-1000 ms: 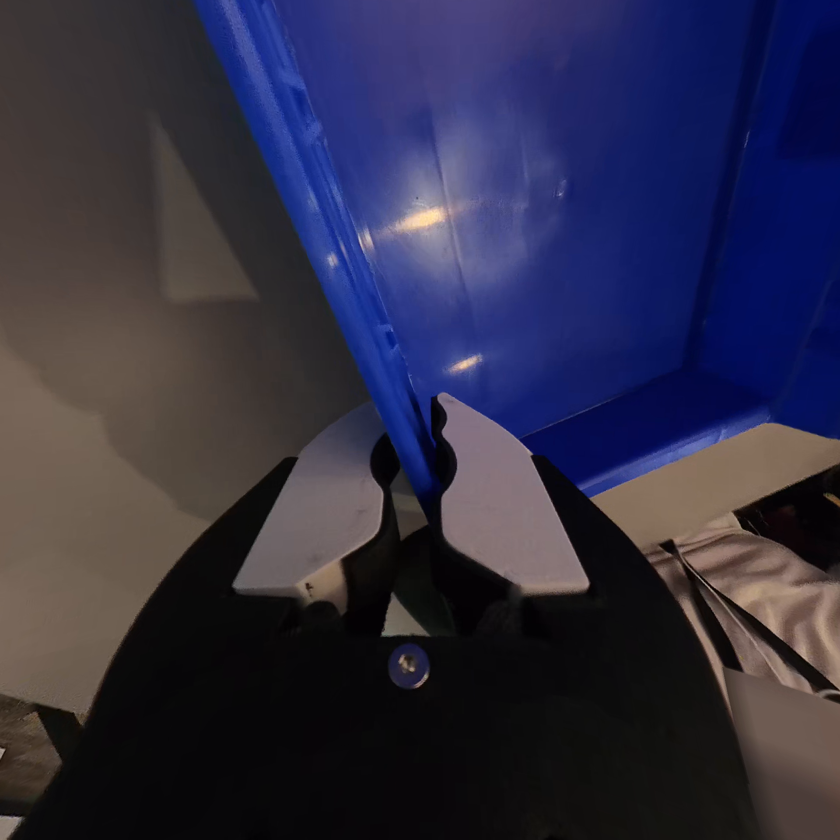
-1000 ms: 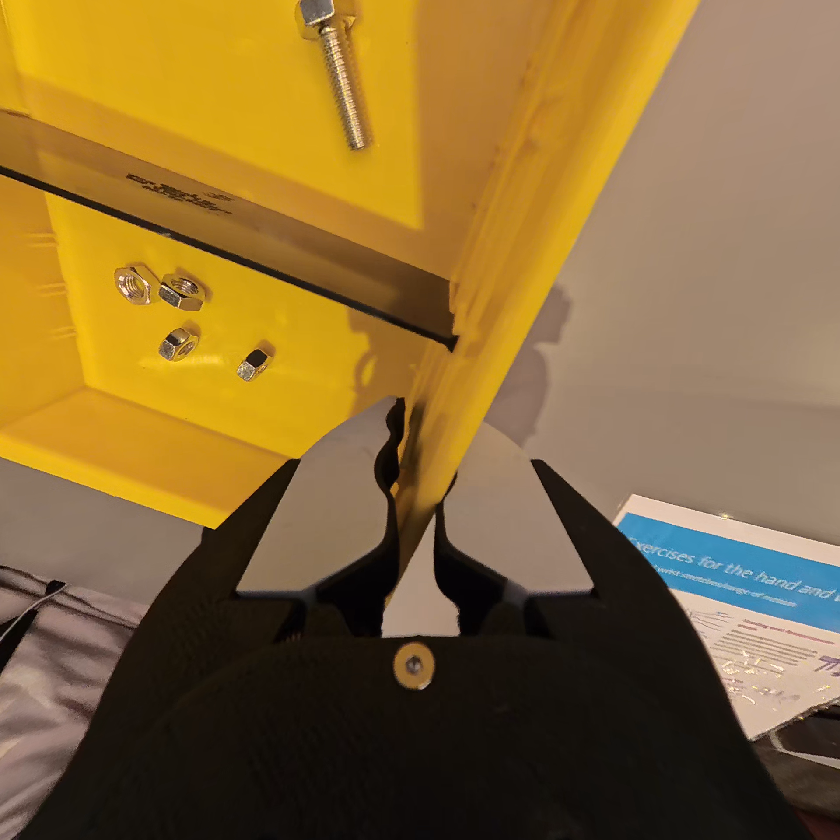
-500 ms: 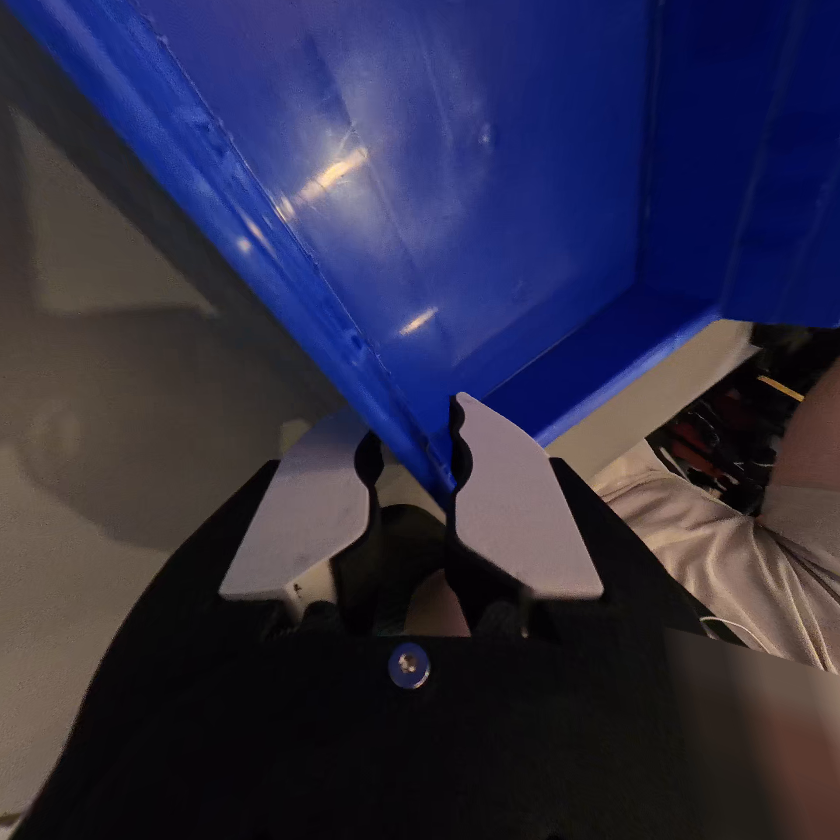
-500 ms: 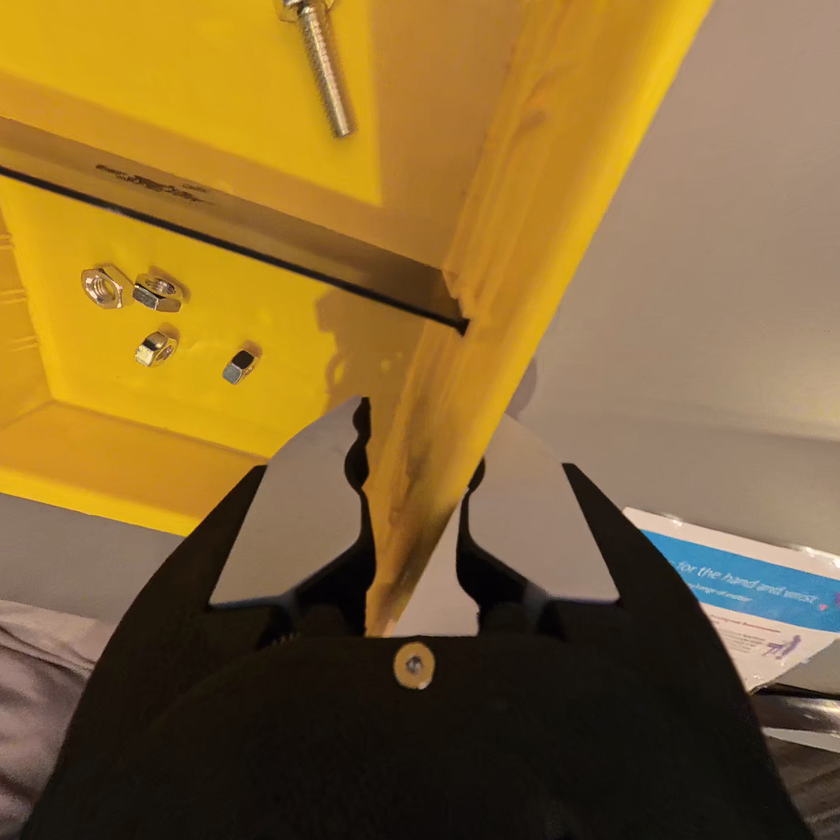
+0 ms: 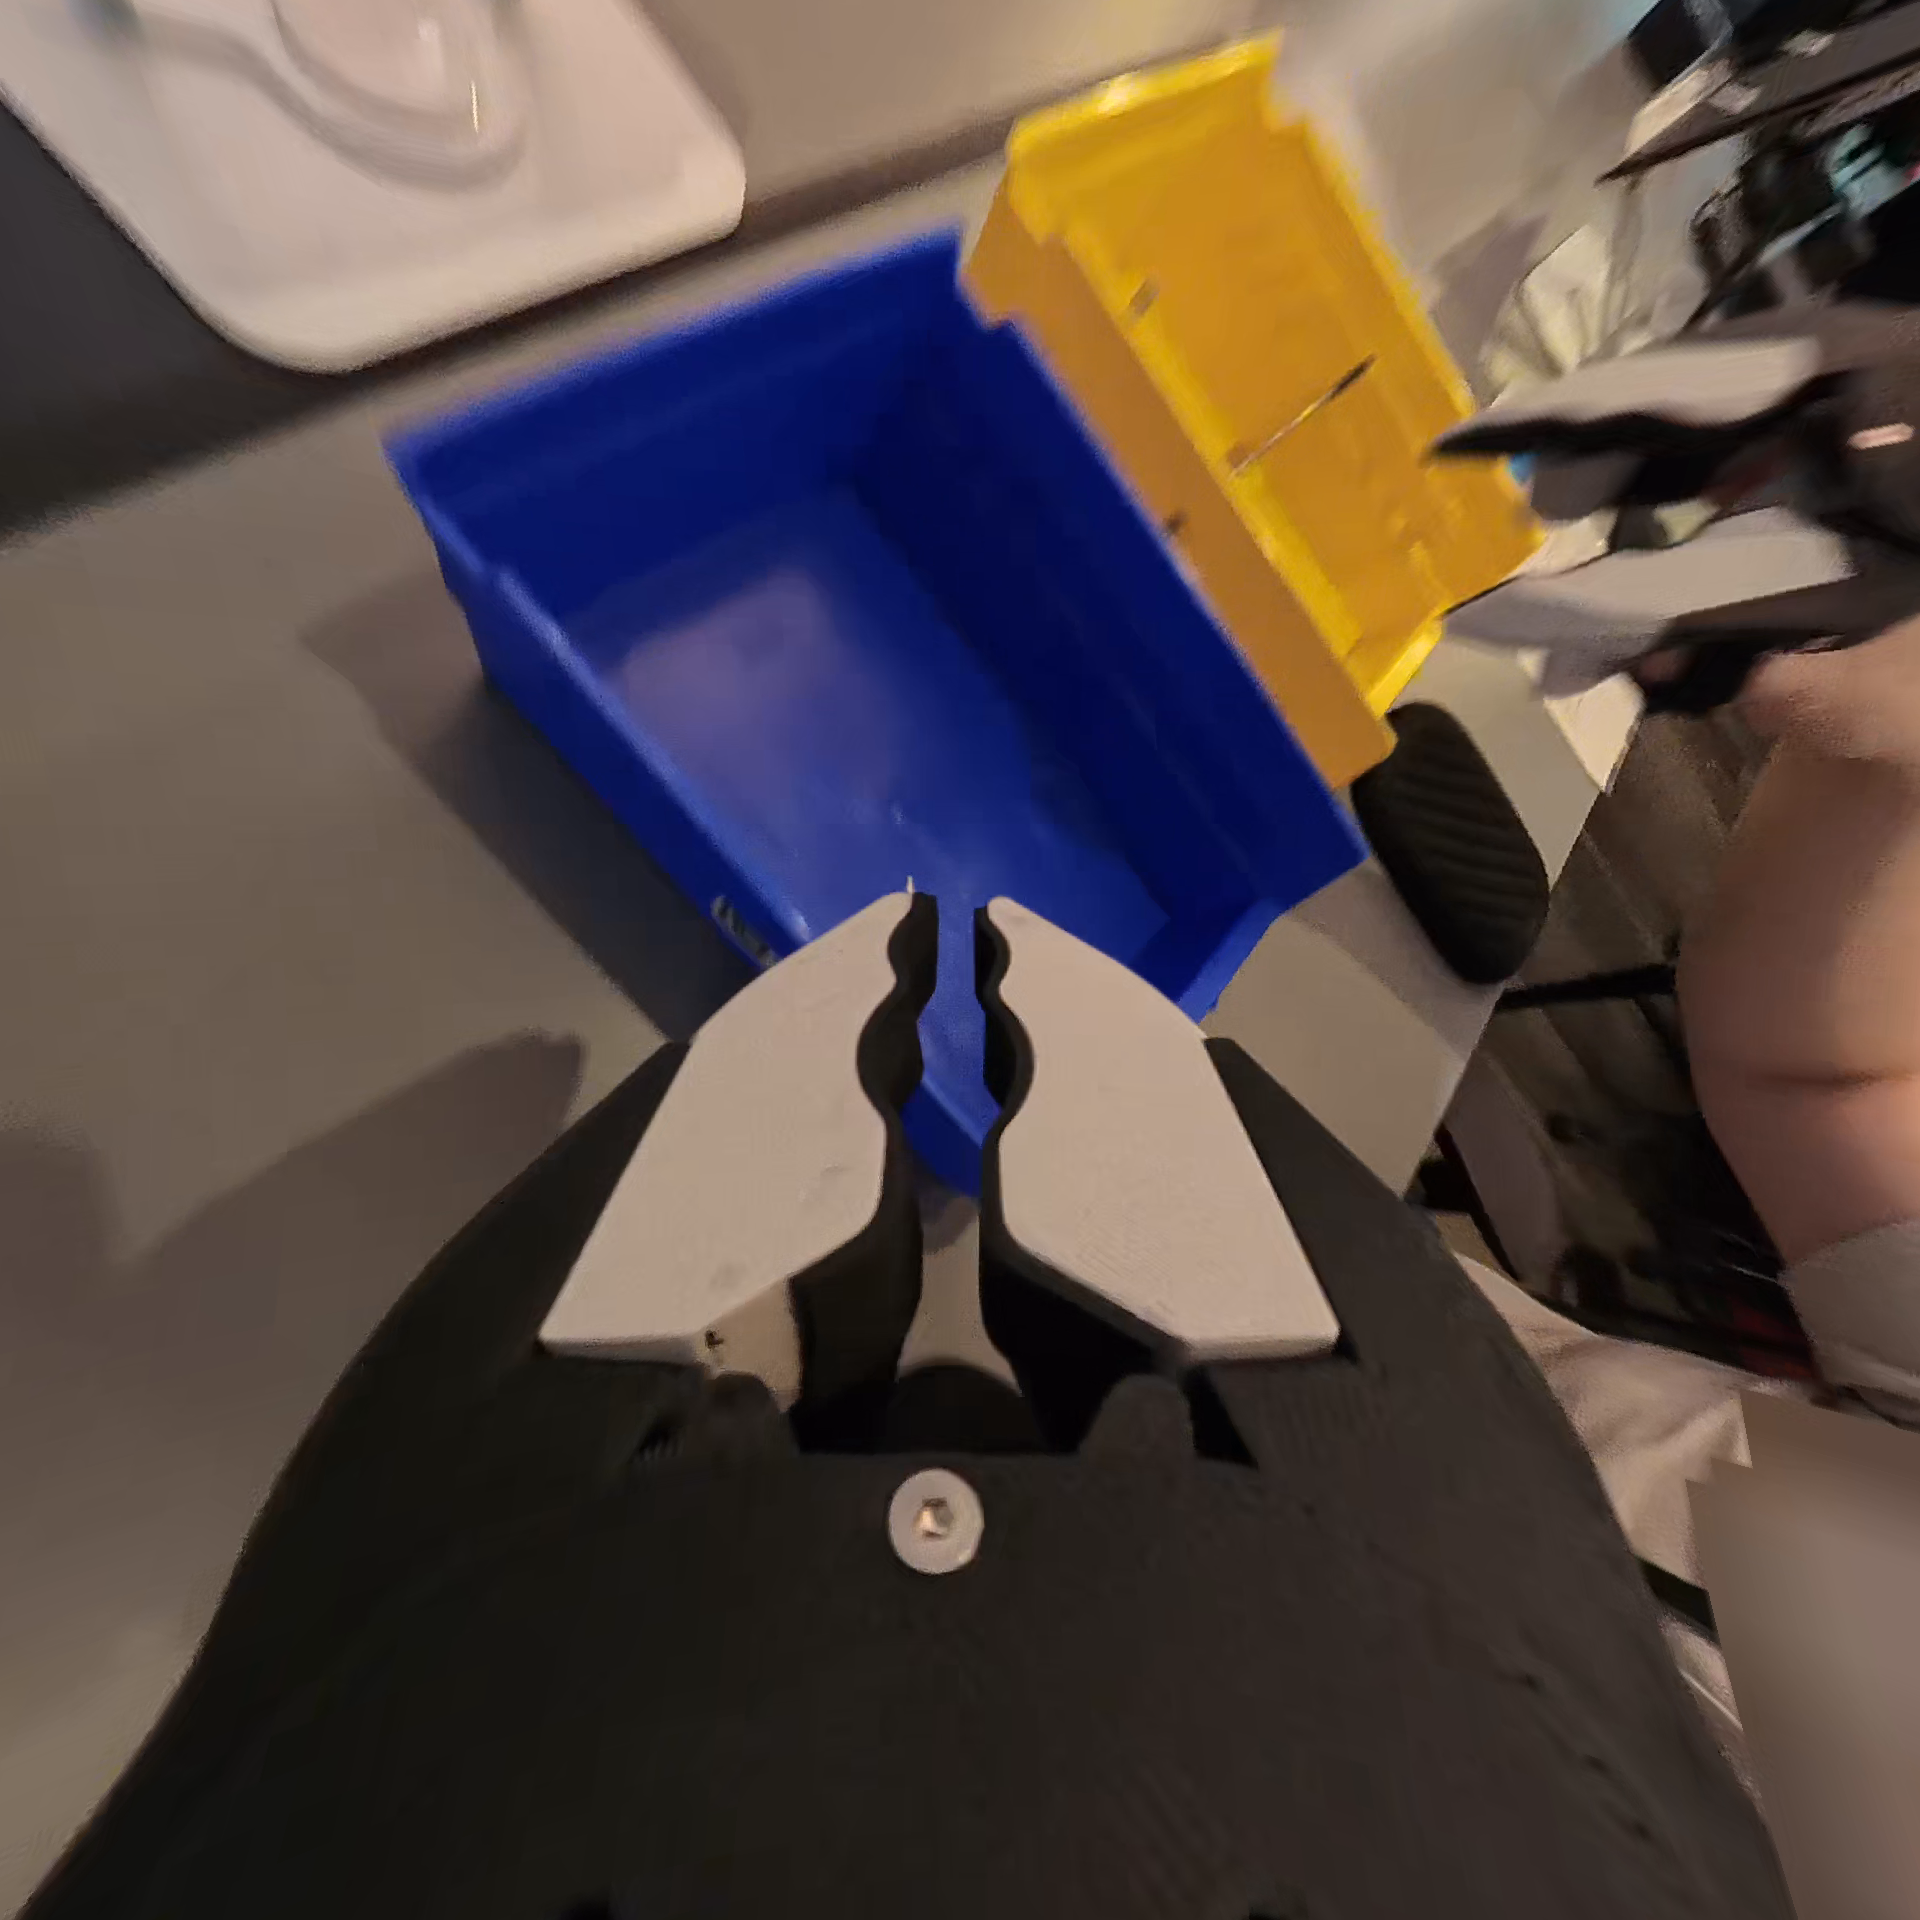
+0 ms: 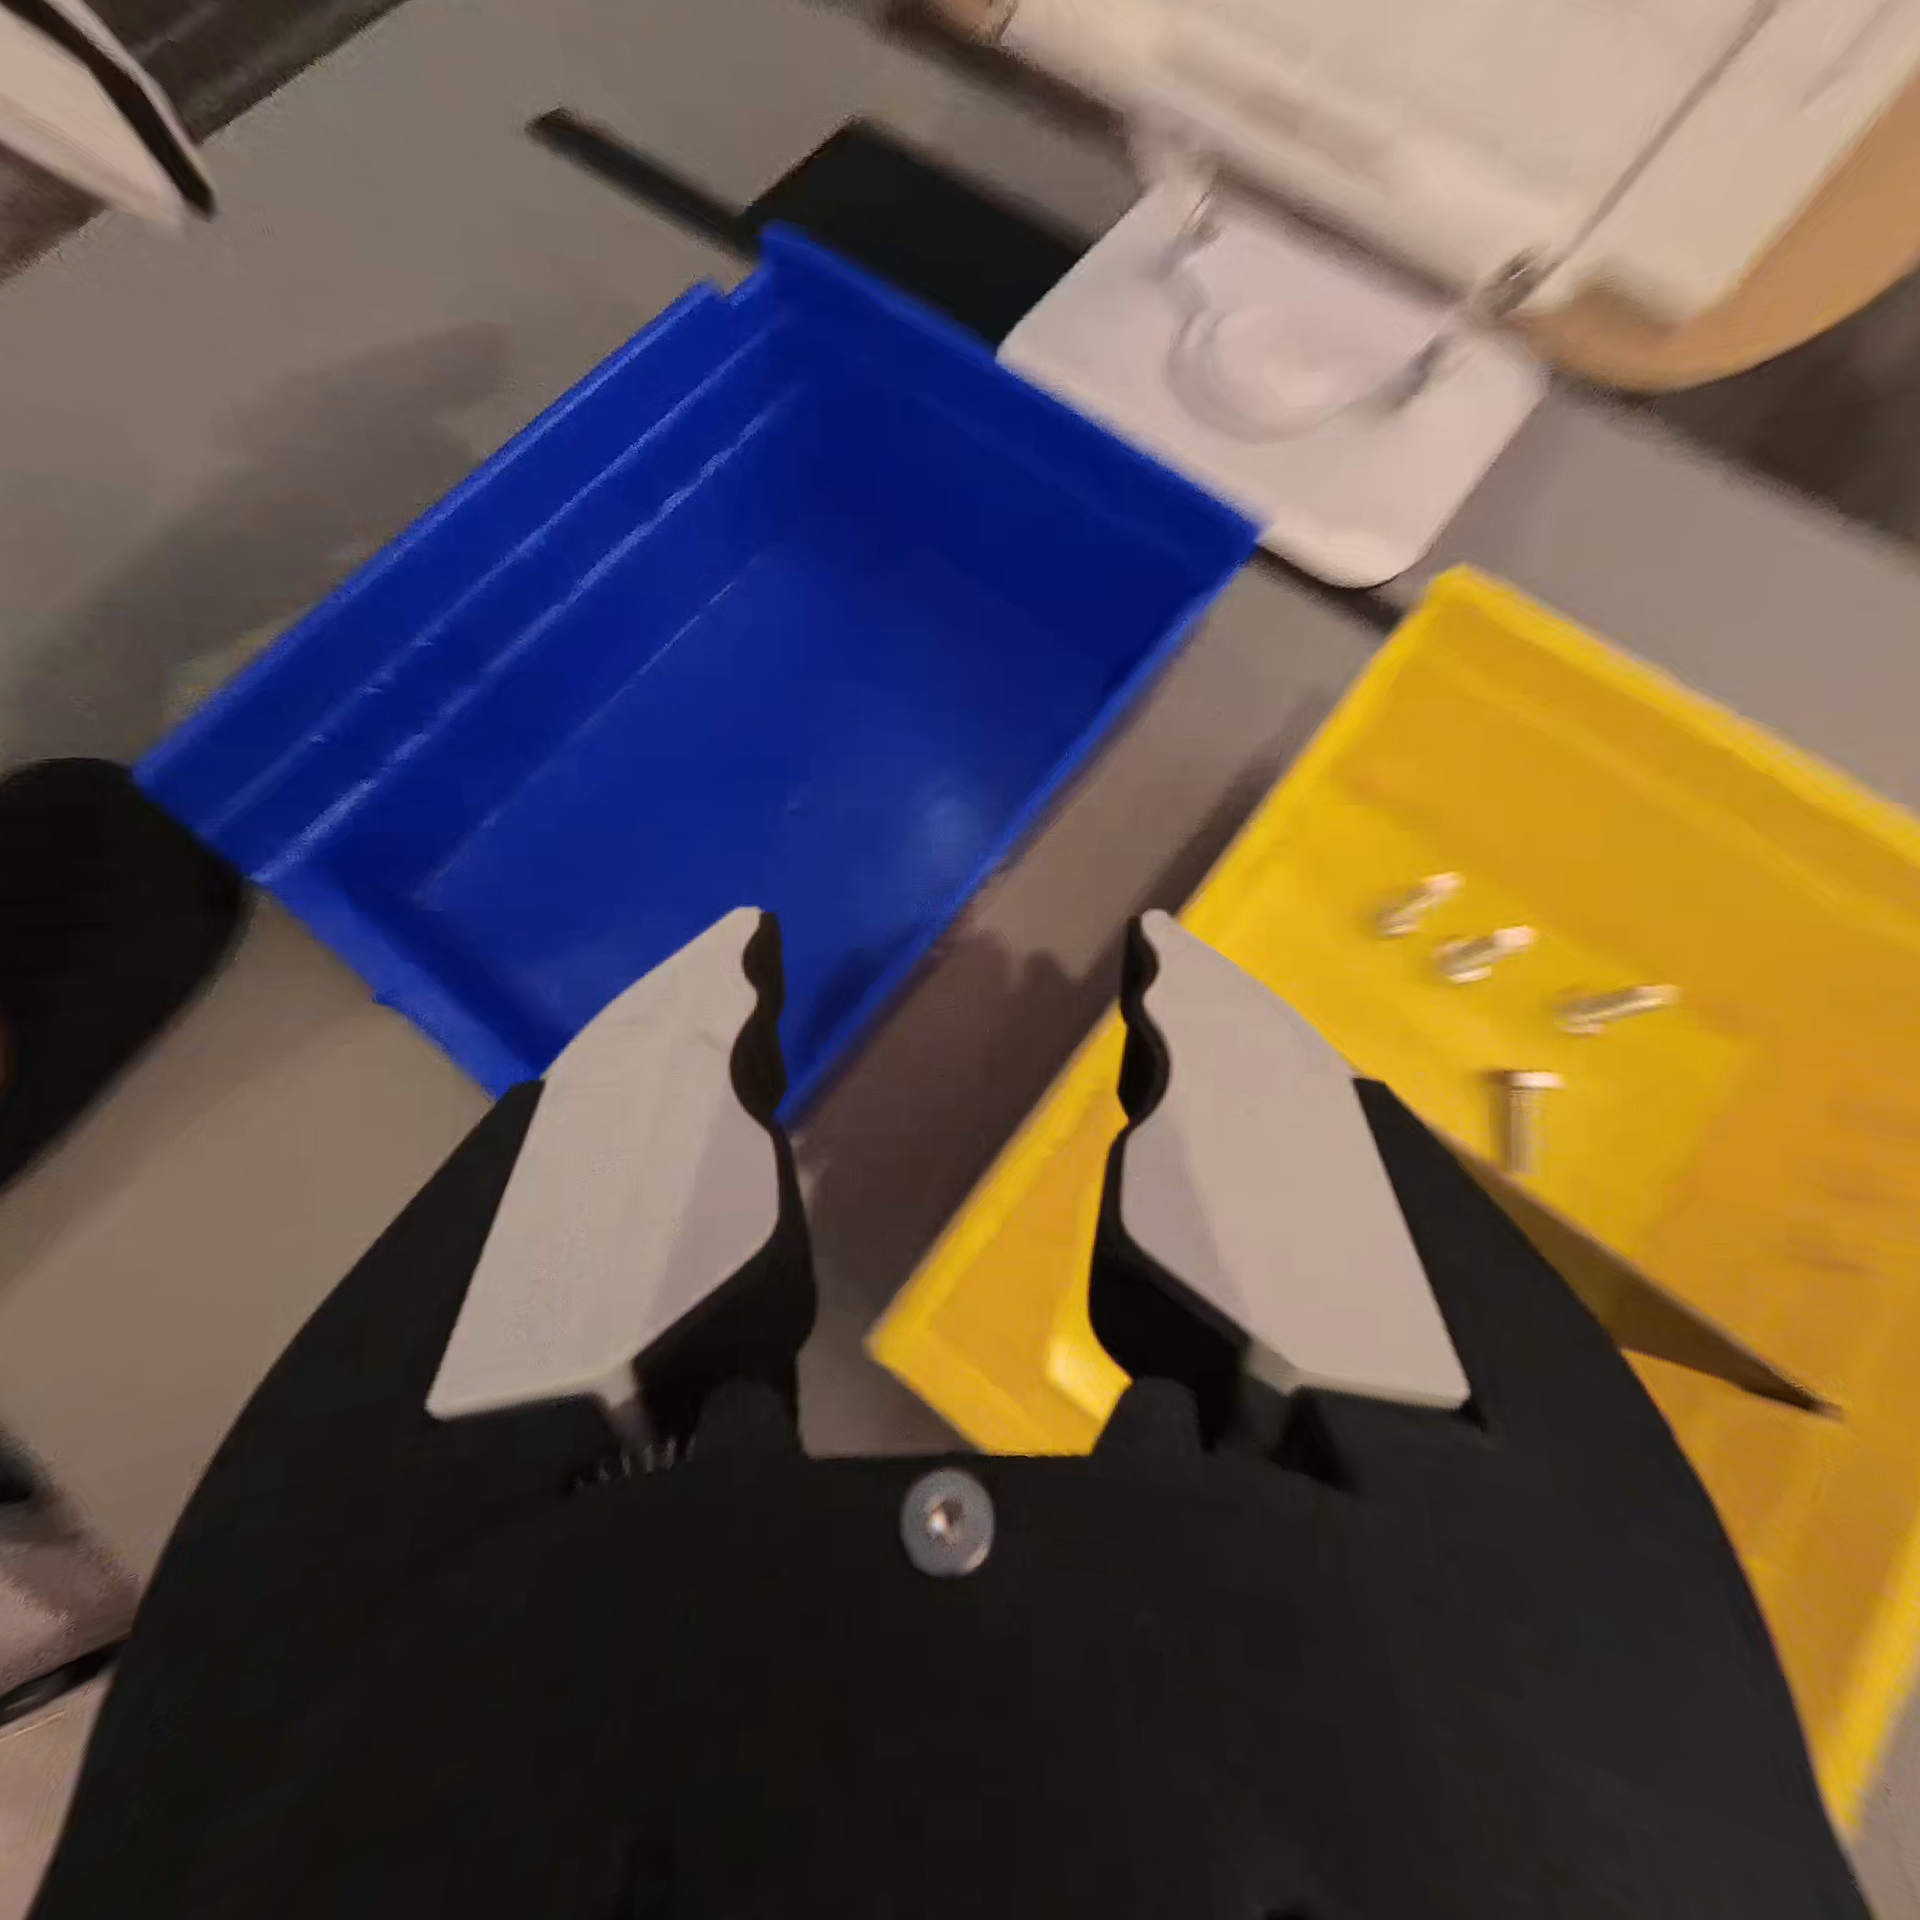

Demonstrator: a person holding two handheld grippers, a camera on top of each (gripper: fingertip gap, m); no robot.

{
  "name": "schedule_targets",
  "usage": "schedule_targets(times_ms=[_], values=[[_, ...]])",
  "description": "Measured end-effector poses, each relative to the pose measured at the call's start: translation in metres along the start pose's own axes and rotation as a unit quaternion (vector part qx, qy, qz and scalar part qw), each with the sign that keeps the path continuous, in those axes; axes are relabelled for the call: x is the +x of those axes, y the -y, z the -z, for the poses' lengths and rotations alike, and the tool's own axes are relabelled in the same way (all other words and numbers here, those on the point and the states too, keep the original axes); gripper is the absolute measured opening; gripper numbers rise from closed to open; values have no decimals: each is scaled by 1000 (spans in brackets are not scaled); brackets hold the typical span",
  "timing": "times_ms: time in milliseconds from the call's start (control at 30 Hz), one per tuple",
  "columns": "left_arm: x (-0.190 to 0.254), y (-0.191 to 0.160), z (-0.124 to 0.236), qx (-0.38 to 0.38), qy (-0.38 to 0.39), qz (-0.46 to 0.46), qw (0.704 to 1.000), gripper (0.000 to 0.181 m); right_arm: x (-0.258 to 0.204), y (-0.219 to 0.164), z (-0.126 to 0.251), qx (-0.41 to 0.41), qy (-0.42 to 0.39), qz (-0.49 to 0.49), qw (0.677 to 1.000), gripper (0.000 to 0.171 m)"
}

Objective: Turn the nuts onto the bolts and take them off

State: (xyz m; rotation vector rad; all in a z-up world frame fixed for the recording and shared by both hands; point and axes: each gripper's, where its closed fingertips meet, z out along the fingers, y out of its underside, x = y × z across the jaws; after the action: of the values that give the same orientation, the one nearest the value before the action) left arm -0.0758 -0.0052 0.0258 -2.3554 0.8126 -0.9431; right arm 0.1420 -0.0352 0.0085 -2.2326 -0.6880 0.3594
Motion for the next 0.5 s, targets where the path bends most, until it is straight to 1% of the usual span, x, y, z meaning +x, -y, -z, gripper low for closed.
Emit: schedule_targets(times_ms=[33,100,167,233,267,333,367,433,500], values=[[9,11,6,31,-4,-27,999,6,-5,-1,-13,-24,13,-21,999,61],[32,30,17,91,-21,-83,992,5,-4,-1,-35,-57,19,-56,997,52],[55,46,28,147,-34,-137,979,5,-1,-6,-53,-95,19,-98,990,49],[79,59,38,198,-45,-199,959,7,-4,-12,-68,-130,31,-131,982,49],[93,65,44,228,-55,-238,942,9,-4,-14,-74,-141,27,-139,980,48],[116,74,53,300,-57,-307,901,17,5,-13,-79,-149,-10,-123,981,41],[123,79,58,339,-40,-333,879,19,8,-13,-81,-159,-22,-114,980,40],[128,89,71,420,24,-378,824,24,7,-14,-85,-175,-35,-108,978,39],[134,91,85,495,89,-416,758,28,16,-18,-87,-190,-77,-83,975,39]])
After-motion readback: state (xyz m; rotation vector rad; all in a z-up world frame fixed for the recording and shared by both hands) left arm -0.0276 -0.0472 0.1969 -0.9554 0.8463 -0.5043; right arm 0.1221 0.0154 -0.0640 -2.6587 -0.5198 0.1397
